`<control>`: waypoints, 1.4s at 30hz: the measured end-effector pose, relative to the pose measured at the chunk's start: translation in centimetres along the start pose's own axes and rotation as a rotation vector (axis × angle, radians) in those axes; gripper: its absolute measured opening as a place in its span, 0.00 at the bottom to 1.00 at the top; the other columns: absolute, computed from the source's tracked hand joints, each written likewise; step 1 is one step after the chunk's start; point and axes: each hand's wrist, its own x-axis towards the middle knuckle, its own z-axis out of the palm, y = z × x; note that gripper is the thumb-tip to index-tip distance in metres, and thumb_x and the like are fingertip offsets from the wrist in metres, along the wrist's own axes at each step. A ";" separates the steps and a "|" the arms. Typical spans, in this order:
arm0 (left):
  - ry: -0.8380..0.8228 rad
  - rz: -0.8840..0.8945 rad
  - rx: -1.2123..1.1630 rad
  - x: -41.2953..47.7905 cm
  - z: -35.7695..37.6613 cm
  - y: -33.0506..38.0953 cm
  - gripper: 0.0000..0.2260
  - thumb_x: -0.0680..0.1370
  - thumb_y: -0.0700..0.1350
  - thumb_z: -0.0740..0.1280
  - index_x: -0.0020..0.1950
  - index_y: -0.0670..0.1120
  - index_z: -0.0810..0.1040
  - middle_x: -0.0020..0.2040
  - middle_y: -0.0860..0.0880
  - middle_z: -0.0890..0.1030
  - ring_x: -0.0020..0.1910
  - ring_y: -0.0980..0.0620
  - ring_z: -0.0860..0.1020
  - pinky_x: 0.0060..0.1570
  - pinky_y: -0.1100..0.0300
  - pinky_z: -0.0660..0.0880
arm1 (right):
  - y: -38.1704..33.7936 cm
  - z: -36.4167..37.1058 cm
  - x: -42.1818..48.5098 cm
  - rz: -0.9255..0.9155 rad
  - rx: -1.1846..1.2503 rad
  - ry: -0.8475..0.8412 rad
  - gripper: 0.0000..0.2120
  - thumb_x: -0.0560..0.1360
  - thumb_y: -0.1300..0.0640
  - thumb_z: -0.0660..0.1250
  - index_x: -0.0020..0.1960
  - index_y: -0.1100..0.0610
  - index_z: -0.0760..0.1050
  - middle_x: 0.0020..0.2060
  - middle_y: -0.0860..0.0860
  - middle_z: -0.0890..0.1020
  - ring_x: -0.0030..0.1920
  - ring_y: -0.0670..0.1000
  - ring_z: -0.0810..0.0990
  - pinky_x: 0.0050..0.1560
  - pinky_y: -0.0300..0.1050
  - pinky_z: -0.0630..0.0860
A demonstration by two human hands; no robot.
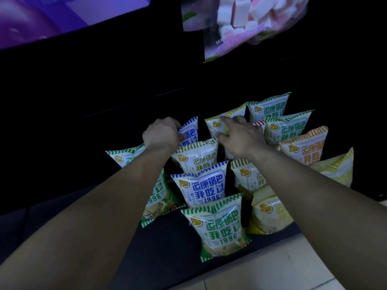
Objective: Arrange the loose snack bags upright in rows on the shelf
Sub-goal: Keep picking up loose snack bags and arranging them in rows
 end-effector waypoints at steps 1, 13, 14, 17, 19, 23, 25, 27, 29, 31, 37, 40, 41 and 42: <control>0.004 -0.001 0.010 0.0 -0.1 0.1 0.21 0.76 0.57 0.71 0.67 0.54 0.77 0.59 0.46 0.81 0.54 0.45 0.80 0.40 0.57 0.72 | 0.0 0.0 0.0 0.000 0.002 0.002 0.30 0.82 0.39 0.54 0.81 0.46 0.53 0.77 0.54 0.61 0.72 0.61 0.66 0.70 0.59 0.59; 0.138 0.064 -0.008 -0.7 0.6 0.4 0.14 0.76 0.58 0.70 0.59 0.55 0.82 0.50 0.48 0.84 0.48 0.45 0.82 0.38 0.58 0.71 | 0.2 0.2 0.2 -0.005 -0.008 -0.023 0.30 0.82 0.38 0.53 0.81 0.44 0.52 0.78 0.54 0.59 0.73 0.61 0.64 0.71 0.59 0.57; 0.151 0.080 -0.014 -0.8 0.6 0.6 0.13 0.77 0.57 0.70 0.58 0.55 0.82 0.49 0.48 0.84 0.47 0.45 0.82 0.37 0.58 0.70 | 0.2 0.2 0.2 -0.004 -0.007 -0.024 0.30 0.82 0.38 0.53 0.81 0.44 0.52 0.78 0.54 0.59 0.74 0.61 0.64 0.71 0.59 0.57; 0.194 0.117 -0.026 -0.8 0.9 1.2 0.08 0.77 0.56 0.69 0.53 0.55 0.83 0.45 0.49 0.84 0.44 0.46 0.81 0.36 0.58 0.68 | 0.3 0.3 0.3 -0.001 0.002 -0.020 0.30 0.82 0.38 0.54 0.81 0.45 0.52 0.78 0.54 0.59 0.74 0.61 0.63 0.71 0.58 0.56; 0.211 0.116 -0.036 -0.7 1.1 1.4 0.07 0.77 0.55 0.69 0.50 0.55 0.83 0.43 0.50 0.84 0.42 0.46 0.81 0.36 0.58 0.69 | 0.3 0.4 0.3 -0.003 0.011 -0.011 0.30 0.81 0.38 0.54 0.80 0.44 0.53 0.78 0.54 0.59 0.74 0.61 0.63 0.71 0.58 0.56; 0.229 0.103 -0.072 -0.8 1.6 1.3 0.06 0.78 0.54 0.68 0.47 0.54 0.83 0.42 0.50 0.83 0.41 0.46 0.81 0.36 0.58 0.72 | 0.4 0.6 0.4 -0.002 0.012 -0.001 0.30 0.81 0.37 0.55 0.80 0.44 0.54 0.78 0.53 0.59 0.73 0.61 0.64 0.71 0.58 0.56; 0.250 0.105 -0.096 -1.0 1.8 1.0 0.07 0.78 0.54 0.69 0.46 0.54 0.83 0.42 0.51 0.83 0.40 0.46 0.81 0.35 0.58 0.71 | 0.4 0.7 0.5 0.005 0.013 0.000 0.30 0.81 0.37 0.55 0.80 0.44 0.54 0.78 0.53 0.59 0.73 0.61 0.64 0.71 0.58 0.56; 0.271 0.100 -0.117 -1.1 2.0 0.8 0.07 0.77 0.55 0.69 0.46 0.54 0.83 0.42 0.51 0.83 0.40 0.47 0.81 0.35 0.58 0.71 | 0.3 0.7 0.5 0.011 0.009 -0.002 0.30 0.81 0.37 0.55 0.80 0.44 0.54 0.77 0.53 0.59 0.73 0.61 0.64 0.70 0.58 0.57; 0.285 0.081 -0.130 -1.2 2.1 0.7 0.07 0.77 0.55 0.69 0.46 0.54 0.83 0.43 0.51 0.83 0.40 0.47 0.81 0.35 0.58 0.71 | 0.3 0.7 0.5 0.016 -0.001 -0.002 0.31 0.81 0.36 0.54 0.80 0.44 0.54 0.77 0.53 0.59 0.73 0.61 0.64 0.70 0.57 0.57; 0.297 0.065 -0.157 -1.3 2.3 0.7 0.07 0.77 0.55 0.69 0.47 0.55 0.83 0.43 0.52 0.84 0.40 0.47 0.81 0.34 0.59 0.70 | 0.2 0.6 0.5 0.017 -0.004 -0.002 0.31 0.81 0.36 0.54 0.80 0.44 0.54 0.78 0.53 0.59 0.73 0.61 0.64 0.70 0.57 0.57; 0.307 0.028 -0.206 -1.5 2.7 1.0 0.08 0.77 0.56 0.68 0.47 0.54 0.84 0.39 0.53 0.81 0.36 0.52 0.76 0.34 0.60 0.68 | 0.3 0.7 0.4 0.012 0.001 0.001 0.31 0.81 0.37 0.54 0.81 0.45 0.54 0.78 0.53 0.58 0.74 0.61 0.63 0.71 0.57 0.56; 0.277 0.019 -0.221 -1.5 2.9 1.3 0.07 0.77 0.56 0.69 0.45 0.54 0.83 0.35 0.55 0.77 0.34 0.52 0.76 0.33 0.60 0.68 | 0.4 0.7 0.3 0.012 0.003 0.001 0.31 0.81 0.37 0.54 0.80 0.46 0.54 0.78 0.53 0.57 0.74 0.61 0.63 0.71 0.57 0.56; 0.260 0.022 -0.225 -1.4 3.0 1.4 0.07 0.77 0.56 0.69 0.44 0.54 0.83 0.35 0.55 0.78 0.35 0.52 0.78 0.33 0.60 0.69 | 0.4 0.7 0.4 0.011 0.003 0.000 0.31 0.81 0.37 0.54 0.80 0.46 0.54 0.78 0.53 0.57 0.74 0.61 0.64 0.71 0.57 0.56; 0.245 0.026 -0.229 -1.4 3.0 1.5 0.07 0.77 0.56 0.69 0.44 0.54 0.83 0.36 0.55 0.79 0.35 0.51 0.79 0.33 0.60 0.70 | 0.4 0.7 0.3 0.011 0.002 -0.002 0.30 0.81 0.37 0.54 0.80 0.46 0.54 0.78 0.53 0.57 0.74 0.62 0.64 0.71 0.58 0.56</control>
